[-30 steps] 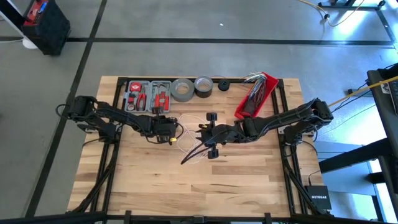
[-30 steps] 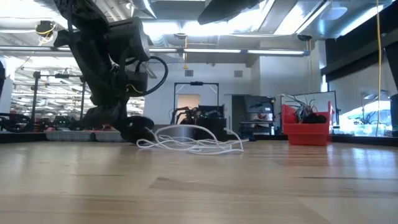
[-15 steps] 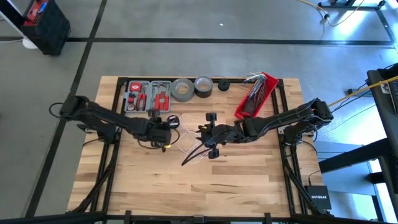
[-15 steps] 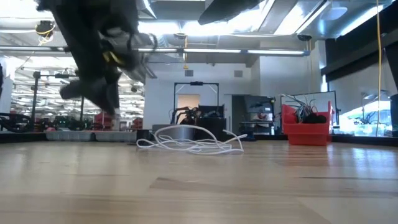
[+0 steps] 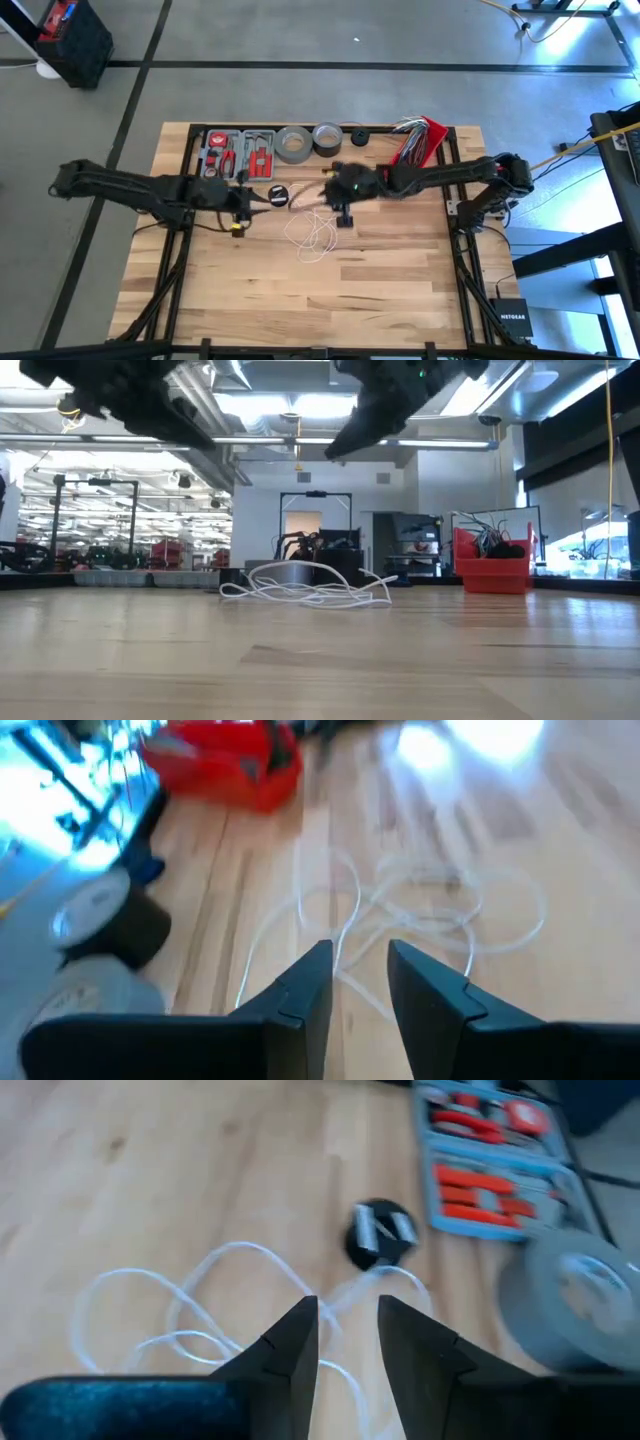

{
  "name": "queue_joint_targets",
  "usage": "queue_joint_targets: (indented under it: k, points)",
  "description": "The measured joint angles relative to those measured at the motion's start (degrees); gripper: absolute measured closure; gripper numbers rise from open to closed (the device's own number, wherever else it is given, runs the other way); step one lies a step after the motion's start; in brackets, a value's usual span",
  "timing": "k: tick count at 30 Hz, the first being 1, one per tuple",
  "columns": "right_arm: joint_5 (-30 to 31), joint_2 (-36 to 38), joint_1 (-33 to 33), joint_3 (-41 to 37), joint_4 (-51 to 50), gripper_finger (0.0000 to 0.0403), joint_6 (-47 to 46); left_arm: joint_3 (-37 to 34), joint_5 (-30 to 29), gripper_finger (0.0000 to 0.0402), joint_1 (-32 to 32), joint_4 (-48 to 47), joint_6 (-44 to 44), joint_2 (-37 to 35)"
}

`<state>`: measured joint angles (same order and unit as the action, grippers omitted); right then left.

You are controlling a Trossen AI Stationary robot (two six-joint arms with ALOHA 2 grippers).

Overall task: Coil cords
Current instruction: Return to Home Position

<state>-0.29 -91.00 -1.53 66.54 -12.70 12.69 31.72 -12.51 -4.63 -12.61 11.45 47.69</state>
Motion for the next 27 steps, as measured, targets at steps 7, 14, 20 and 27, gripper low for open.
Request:
queue_joint_targets:
  k: [7,14,20,27]
  points:
    - [-10.6,5.0,-7.1,-7.7,10.0,0.0292,-0.5,-9.6,12.1,0.0326,7.2,7.5,1.7,-12.3]
    - [-14.7,15.3,-11.6,-24.4,30.4,0.0292,-5.3,-11.6,13.9,0.0332,10.0,7.8,-3.2,-18.8]
    - [-7.9,26.2,-11.7,-38.5,39.0,0.0292,-11.4,-11.6,9.6,0.0333,10.0,6.7,-1.8,-19.6]
    - [0.5,36.7,-7.1,-51.9,51.2,0.0292,-14.8,-11.6,8.9,0.0334,10.0,5.7,1.1,-19.5]
